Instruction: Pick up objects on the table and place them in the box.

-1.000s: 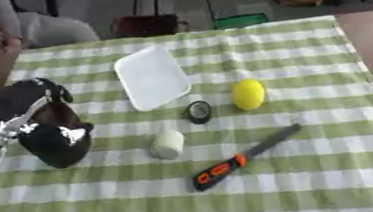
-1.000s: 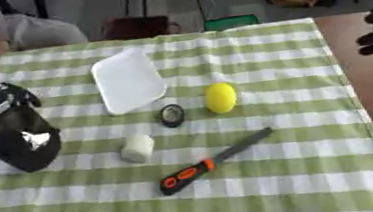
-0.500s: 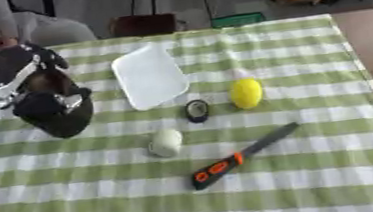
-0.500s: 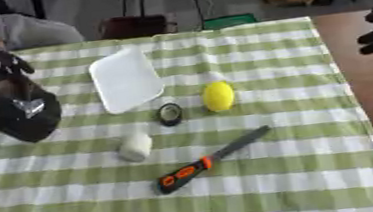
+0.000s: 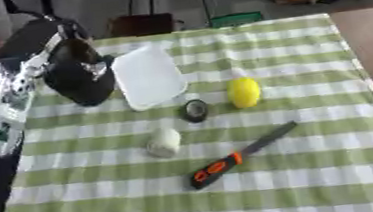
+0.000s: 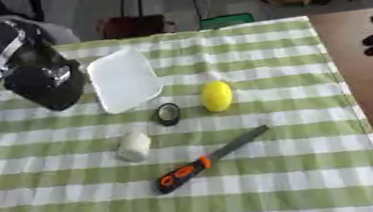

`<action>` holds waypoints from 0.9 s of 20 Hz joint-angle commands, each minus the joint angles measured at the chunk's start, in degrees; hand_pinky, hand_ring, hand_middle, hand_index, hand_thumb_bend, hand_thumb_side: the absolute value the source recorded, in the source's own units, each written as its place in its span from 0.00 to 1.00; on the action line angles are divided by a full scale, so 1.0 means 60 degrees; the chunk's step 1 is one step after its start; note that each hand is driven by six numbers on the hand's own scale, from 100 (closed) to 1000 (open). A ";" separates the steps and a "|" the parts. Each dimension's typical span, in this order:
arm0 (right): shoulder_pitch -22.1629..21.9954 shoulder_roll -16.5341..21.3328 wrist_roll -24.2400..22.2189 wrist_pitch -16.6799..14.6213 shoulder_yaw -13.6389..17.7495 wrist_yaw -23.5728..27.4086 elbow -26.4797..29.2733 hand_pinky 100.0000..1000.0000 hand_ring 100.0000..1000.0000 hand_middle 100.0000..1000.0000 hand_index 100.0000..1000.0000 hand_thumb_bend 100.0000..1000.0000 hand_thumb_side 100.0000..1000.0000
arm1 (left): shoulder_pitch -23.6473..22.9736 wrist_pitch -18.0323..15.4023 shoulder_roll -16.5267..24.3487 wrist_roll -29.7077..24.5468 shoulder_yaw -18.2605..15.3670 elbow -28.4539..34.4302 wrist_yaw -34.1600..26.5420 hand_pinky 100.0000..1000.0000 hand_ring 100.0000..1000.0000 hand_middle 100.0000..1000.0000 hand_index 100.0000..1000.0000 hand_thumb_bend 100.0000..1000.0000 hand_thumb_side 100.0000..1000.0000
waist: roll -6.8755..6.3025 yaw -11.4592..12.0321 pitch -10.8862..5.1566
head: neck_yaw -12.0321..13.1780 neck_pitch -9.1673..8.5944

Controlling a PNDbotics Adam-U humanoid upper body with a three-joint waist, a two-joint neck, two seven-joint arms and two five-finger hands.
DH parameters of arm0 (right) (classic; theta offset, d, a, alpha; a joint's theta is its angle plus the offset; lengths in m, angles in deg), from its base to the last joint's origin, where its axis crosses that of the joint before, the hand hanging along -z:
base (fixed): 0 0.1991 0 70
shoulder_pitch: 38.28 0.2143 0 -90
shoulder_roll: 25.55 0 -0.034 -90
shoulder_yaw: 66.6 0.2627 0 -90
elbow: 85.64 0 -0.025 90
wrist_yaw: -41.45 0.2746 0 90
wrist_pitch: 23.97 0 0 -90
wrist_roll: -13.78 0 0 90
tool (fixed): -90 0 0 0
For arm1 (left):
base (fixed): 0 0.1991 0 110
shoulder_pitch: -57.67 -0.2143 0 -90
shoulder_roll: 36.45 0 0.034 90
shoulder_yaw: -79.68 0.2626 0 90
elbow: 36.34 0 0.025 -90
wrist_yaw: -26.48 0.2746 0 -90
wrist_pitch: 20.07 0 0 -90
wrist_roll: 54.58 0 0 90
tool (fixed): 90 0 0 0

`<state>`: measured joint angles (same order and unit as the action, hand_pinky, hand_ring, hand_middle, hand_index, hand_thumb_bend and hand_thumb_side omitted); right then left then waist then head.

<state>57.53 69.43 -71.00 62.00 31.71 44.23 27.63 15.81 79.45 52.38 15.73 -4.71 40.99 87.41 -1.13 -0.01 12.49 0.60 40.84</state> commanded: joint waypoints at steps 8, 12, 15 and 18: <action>0.0357 0.0208 -0.0271 -0.0075 -0.0203 0.0091 0.0219 0.54 0.56 0.66 0.73 0.12 0.56 | 0.1294 0.0289 -0.0649 0.1566 -0.0535 -0.2357 0.0924 0.00 0.29 0.48 0.72 0.31 0.29 | -0.0049 -0.0571 0.0068 | 0.0458 -0.0288; 0.0417 0.0228 -0.0347 -0.0111 -0.0270 0.0086 0.0219 0.54 0.56 0.66 0.73 0.11 0.56 | 0.1477 0.0011 -0.0715 0.2184 -0.0660 -0.3284 0.0837 0.00 0.31 0.49 0.72 0.29 0.31 | -0.0041 -0.0754 0.0149 | 0.0554 -0.0416; 0.0453 0.0207 -0.0370 -0.0135 -0.0282 0.0062 0.0219 0.54 0.56 0.66 0.73 0.11 0.57 | 0.1407 -0.0152 -0.0752 0.2657 -0.0769 -0.3788 0.0644 0.00 0.33 0.51 0.72 0.26 0.37 | -0.0056 -0.0943 0.0261 | 0.0622 -0.0576; 0.0476 0.0180 -0.0390 -0.0135 -0.0297 0.0030 0.0219 0.54 0.56 0.66 0.73 0.11 0.57 | 0.1328 -0.0406 -0.0800 0.3102 -0.0883 -0.4115 0.0311 0.00 0.32 0.50 0.72 0.25 0.37 | -0.0065 -0.1005 0.0313 | 0.0604 -0.0643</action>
<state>59.82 69.43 -73.07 61.35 29.71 44.51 27.63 22.89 77.55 47.07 33.13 -9.32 16.52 90.15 -1.66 -5.98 15.23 4.07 37.74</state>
